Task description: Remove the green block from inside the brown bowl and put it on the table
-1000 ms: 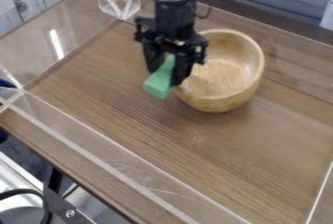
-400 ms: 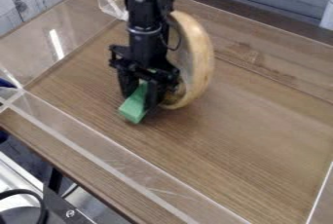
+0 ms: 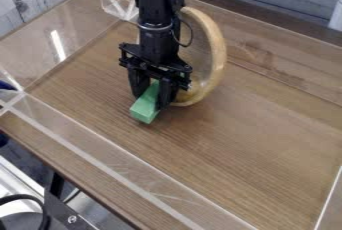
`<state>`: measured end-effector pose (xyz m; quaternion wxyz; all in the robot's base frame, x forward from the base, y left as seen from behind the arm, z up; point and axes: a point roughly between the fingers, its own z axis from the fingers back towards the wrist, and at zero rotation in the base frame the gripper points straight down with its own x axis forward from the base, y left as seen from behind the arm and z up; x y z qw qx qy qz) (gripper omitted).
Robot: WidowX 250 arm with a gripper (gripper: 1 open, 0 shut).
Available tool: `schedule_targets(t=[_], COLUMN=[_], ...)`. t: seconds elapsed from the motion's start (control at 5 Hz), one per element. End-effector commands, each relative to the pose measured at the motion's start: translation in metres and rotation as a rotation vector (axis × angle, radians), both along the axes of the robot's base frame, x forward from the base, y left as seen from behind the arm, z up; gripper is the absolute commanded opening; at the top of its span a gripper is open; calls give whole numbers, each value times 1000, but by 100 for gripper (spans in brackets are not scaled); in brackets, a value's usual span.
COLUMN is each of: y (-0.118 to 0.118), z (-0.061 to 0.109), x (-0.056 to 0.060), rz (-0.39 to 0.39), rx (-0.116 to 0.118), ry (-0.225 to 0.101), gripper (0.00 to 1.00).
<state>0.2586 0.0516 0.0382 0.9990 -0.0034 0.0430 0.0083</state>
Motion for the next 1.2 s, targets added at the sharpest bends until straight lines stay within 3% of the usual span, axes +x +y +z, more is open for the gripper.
schedule_targets(t=[0.0, 0.6, 1.0], y=[-2, -7, -5], z=[18, 26, 16], x=[12, 10, 11], rz=[-10, -19, -18], rx=[4, -19, -13], ry=[-66, -71, -50], gripper=[0, 0, 0])
